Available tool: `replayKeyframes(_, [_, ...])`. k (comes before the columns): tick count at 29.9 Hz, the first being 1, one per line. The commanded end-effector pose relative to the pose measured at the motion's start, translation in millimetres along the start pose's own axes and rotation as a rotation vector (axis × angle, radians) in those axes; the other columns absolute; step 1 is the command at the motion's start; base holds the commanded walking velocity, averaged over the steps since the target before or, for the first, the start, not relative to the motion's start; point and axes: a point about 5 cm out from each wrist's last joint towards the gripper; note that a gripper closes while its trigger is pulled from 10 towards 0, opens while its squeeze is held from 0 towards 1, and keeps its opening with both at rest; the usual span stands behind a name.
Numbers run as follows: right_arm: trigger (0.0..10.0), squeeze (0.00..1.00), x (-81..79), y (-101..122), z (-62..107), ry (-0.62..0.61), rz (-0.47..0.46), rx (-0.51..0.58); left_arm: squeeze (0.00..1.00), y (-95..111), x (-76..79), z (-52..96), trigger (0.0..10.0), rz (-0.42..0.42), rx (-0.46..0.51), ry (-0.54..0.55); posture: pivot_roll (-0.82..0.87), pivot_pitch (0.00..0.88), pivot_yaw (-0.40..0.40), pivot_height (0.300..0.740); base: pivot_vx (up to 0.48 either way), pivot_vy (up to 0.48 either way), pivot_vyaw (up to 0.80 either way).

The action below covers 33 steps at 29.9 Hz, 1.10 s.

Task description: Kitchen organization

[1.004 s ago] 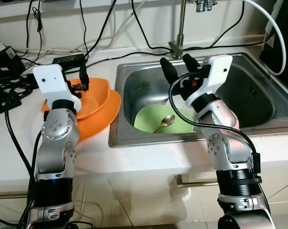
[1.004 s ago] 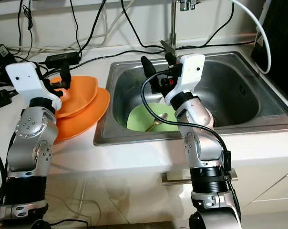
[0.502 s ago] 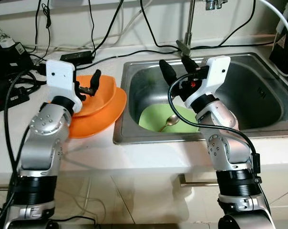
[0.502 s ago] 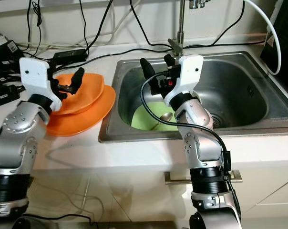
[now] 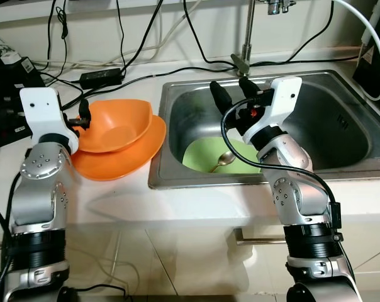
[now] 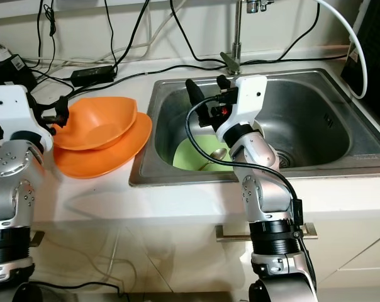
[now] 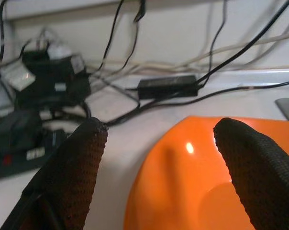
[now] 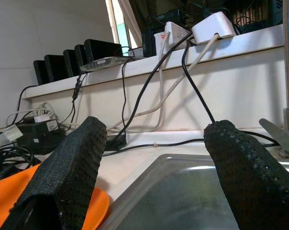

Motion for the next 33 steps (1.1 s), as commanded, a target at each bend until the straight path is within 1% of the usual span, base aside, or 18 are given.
replayKeyframes(1, [10.0,0.0,-2.4,2,-2.6,0.006,0.004,0.01,0.0,-1,-5.0,-2.8,10.0,0.043,-0.037,0.048,-0.02,0.0,0.14,0.74,0.0,0.0,0.0])
replayKeyframes(2, [10.0,0.0,-2.5,2,-2.3,0.006,0.005,0.01,0.0,-5,-5.9,-3.7,10.0,0.077,-0.069,0.057,-0.02,0.0,0.141,0.74,0.0,0.0,0.0])
replayKeyframes(5, [10.0,0.0,-2.8,2,-1.5,0.011,-0.001,0.003,0.0,-11,-7.6,-5.1,10.0,0.137,-0.11,0.071,-0.02,0.0,0.143,0.74,0.0,0.0,0.0])
replayKeyframes(6, [10.0,0.0,-4.6,0,-0.9,0.042,-0.007,-0.023,0.0,-13,-7.5,-6.3,10.0,0.175,-0.138,0.065,-0.02,0.0,0.144,0.74,0.0,0.0,0.0])
replayKeyframes(7, [10.0,0.0,-6.4,-2,-0.5,0.072,-0.018,-0.047,0.0,-14,-7.4,-6.9,10.0,0.191,-0.151,0.063,-0.02,0.0,0.145,0.74,0.0,0.0,0.0])
replayKeyframes(10, [10.0,0.0,-10.7,-5,2.1,0.157,-0.019,-0.115,0.0,-16,-7.0,-8.3,10.0,0.217,-0.176,0.057,-0.02,0.0,0.149,0.74,0.0,0.0,0.0])
replayKeyframes(11, [10.0,0.0,-10.7,-5,2.1,0.157,-0.019,-0.115,0.0,-16,-7.0,-8.3,10.0,0.217,-0.176,0.057,-0.02,0.0,0.149,0.74,0.0,0.0,0.0])
replayKeyframes(13, [10.0,0.0,-14.0,-9,7.7,0.246,-0.022,-0.176,0.0,-17,-7.1,-9.1,10.0,0.236,-0.196,0.059,-0.02,0.003,0.15,0.74,0.0,0.0,0.0])
replayKeyframes(14, [10.0,0.0,-14.0,-9,7.7,0.246,-0.022,-0.176,0.0,-17,-7.1,-9.1,10.0,0.236,-0.196,0.059,-0.02,0.003,0.15,0.74,0.0,0.0,0.0])
replayKeyframes(15, [10.0,0.0,-14.8,-11,14.5,0.317,-0.005,-0.22,0.0,-18,-7.3,-9.5,10.0,0.254,-0.208,0.058,-0.02,0.004,0.15,0.74,0.0,0.0,0.0])
replayKeyframes(16, [10.0,0.0,-14.4,-11,16.8,0.335,-0.002,-0.235,0.0,-18,-7.3,-9.6,10.0,0.258,-0.212,0.055,-0.02,0.005,0.15,0.74,0.0,0.0,0.0])
replayKeyframes(17, [10.0,0.0,-14.4,-11,16.8,0.335,-0.002,-0.235,0.0,-18,-7.3,-9.6,10.0,0.258,-0.212,0.055,-0.02,0.005,0.15,0.74,0.0,0.0,0.0])
replayKeyframes(19, [10.0,0.0,-13.8,-11,20.9,0.375,0.002,-0.258,0.0,-21,-6.8,-10.4,10.0,0.311,-0.245,0.052,-0.02,0.006,0.148,0.74,0.0,0.0,0.0])
replayKeyframes(20, [10.0,0.0,-13.8,-11,20.9,0.375,0.002,-0.258,0.0,-21,-6.8,-10.4,10.0,0.311,-0.245,0.052,-0.02,0.006,0.148,0.74,0.0,0.0,0.0])
replayKeyframes(21, [10.0,0.0,-13.7,-10,22.5,0.395,0.007,-0.271,0.0,-23,-5.3,-11.0,10.0,0.35,-0.272,0.041,-0.02,0.007,0.149,0.74,0.0,0.0,0.0])
replayKeyframes(24, [10.0,0.0,-13.9,-8,24.4,0.42,0.02,-0.283,0.0,-25,-2.9,-13.1,10.0,0.403,-0.3,0.005,-0.03,0.008,0.151,0.74,0.0,0.0,0.0])
replayKeyframes(29, [10.0,0.0,-14.4,-7,26.5,0.445,0.029,-0.297,0.0,-22,-2.5,-16.0,10.0,0.427,-0.319,-0.03,-0.02,0.011,0.157,0.74,0.0,0.0,0.0])
replayKeyframes(33, [10.0,0.0,-19.4,-7,35.2,0.527,0.047,-0.341,0.0,-19,-1.4,-19.5,10.0,0.458,-0.347,-0.069,-0.02,0.016,0.166,0.74,0.0,0.0,0.0])
Point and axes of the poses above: a point about 5 cm out from each wrist's last joint towards the gripper, its own z axis pointing back from the gripper into the wrist, its own y axis along the axis of the wrist's last joint, x = y × z, and after that the axes turned 7 degrees about -z, right-handed
